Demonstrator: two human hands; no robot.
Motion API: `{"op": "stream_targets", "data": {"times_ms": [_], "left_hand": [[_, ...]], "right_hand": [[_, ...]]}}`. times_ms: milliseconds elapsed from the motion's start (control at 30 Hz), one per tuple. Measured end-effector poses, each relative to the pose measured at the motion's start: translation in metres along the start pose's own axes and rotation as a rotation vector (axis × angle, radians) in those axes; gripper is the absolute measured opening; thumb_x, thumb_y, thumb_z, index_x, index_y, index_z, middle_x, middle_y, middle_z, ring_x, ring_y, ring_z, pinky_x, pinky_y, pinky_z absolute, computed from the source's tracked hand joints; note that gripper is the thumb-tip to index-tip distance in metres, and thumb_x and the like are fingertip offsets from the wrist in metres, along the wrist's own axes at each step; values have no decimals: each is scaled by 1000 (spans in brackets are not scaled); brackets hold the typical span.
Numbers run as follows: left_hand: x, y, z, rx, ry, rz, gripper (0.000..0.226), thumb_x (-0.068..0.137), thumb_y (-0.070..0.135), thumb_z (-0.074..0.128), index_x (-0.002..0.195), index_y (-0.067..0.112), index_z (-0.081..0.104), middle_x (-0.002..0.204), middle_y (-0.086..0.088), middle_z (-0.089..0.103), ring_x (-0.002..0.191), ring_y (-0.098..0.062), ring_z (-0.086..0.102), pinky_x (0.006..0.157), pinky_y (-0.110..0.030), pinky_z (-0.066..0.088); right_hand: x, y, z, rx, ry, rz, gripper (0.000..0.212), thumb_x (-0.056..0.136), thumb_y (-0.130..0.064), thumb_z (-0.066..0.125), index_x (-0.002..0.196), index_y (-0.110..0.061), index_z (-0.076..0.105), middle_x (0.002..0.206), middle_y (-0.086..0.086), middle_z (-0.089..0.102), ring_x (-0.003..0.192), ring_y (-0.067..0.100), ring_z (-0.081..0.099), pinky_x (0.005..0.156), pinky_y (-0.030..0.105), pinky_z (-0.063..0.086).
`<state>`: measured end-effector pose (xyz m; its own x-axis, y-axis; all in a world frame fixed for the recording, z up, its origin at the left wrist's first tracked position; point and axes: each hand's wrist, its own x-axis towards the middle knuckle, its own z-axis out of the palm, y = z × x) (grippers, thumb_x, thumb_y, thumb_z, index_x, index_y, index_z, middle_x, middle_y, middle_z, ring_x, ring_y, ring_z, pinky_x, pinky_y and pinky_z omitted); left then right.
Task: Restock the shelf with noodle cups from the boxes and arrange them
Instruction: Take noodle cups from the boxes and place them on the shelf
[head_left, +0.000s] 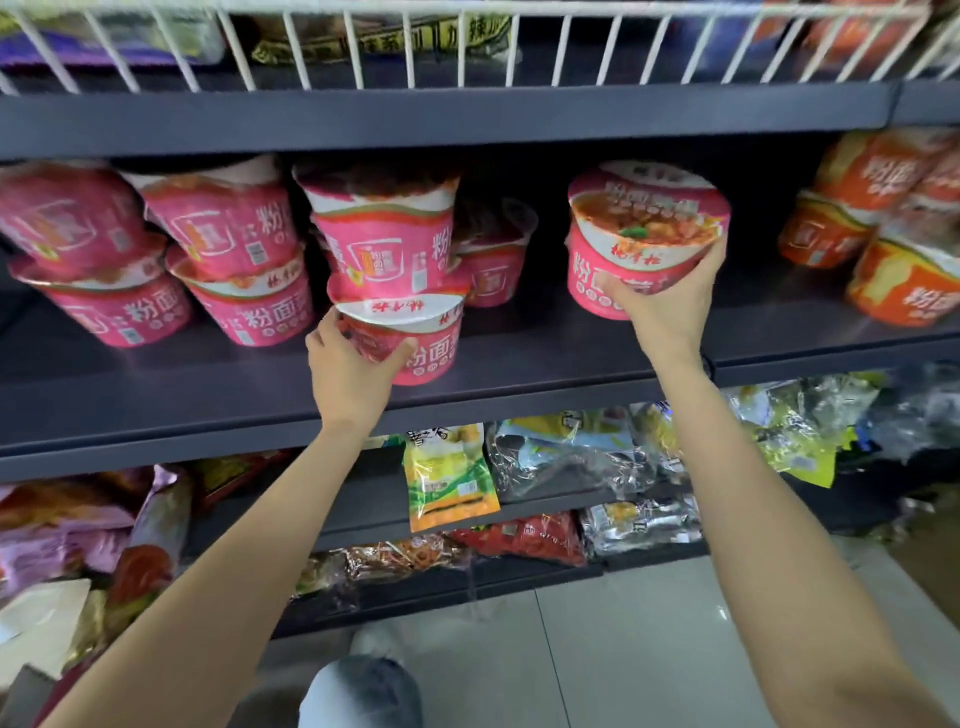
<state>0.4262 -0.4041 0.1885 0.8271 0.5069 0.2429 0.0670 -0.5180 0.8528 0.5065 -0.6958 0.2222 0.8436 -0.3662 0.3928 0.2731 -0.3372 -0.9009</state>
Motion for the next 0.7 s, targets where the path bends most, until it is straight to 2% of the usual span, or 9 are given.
{"op": "stream_targets", "data": {"times_ms": [133,167,233,300,367,500,533,600,700], "left_hand": [[1,-3,3,-4,33,41,86,71,43,80,136,10,35,135,-8,40,117,-22,52,89,-33,46],[1,-2,4,3,34,44,85,71,42,80,136,9,35,135,-8,40,116,-21,53,87,-32,45],[0,-3,4,19,36,45,84,72,42,79,136,9,35,135,-8,41,116,-20,54,85,-31,43],[-1,-4,3,29,34,50,84,73,43,78,136,9,35,135,-8,41,117,-22,53,87,-34,44],[0,-4,1,37,25,52,83,73,44,77,136,8,35,135,-8,41,118,-23,52,89,-37,45],[3,-3,-2,61,0,53,83,75,45,76,135,8,34,136,-9,40,119,-24,52,90,-39,45],[3,-3,-2,62,-2,53,83,75,45,76,135,8,34,136,-9,40,119,-25,52,91,-40,45],[3,-3,-2,56,-1,50,83,75,45,76,136,7,33,137,-9,39,120,-25,51,94,-43,46],[3,-3,-1,49,-2,44,84,75,45,76,137,8,33,138,-9,39,121,-26,51,95,-46,47]], "right_hand": [[40,-11,25,13,106,-95,122,60,-29,88,151,-8,10,154,9,25,141,19,27,105,3,16],[50,-7,34,-15,113,-92,122,63,-33,87,151,-5,8,155,13,22,143,22,25,108,5,15],[62,3,51,-244,88,3,119,73,-52,75,152,-2,1,157,20,15,145,30,19,117,31,17],[63,13,65,-564,110,163,100,86,-61,53,153,-6,2,156,22,15,141,36,21,113,48,25],[59,9,73,-616,188,147,81,94,-53,46,152,-7,13,149,21,27,131,37,34,104,47,36],[56,-1,81,-539,355,-119,54,89,-26,63,133,0,44,132,25,47,115,37,51,98,46,43],[55,-1,84,-614,342,-207,48,87,-19,64,130,-2,48,132,25,48,117,39,50,101,47,42],[51,-2,86,-851,172,-360,49,86,-11,61,133,-11,49,142,24,40,130,42,39,108,51,29],[61,5,84,-1086,-22,-439,52,93,-27,50,144,-25,38,159,15,10,146,35,9,114,61,10]]}}
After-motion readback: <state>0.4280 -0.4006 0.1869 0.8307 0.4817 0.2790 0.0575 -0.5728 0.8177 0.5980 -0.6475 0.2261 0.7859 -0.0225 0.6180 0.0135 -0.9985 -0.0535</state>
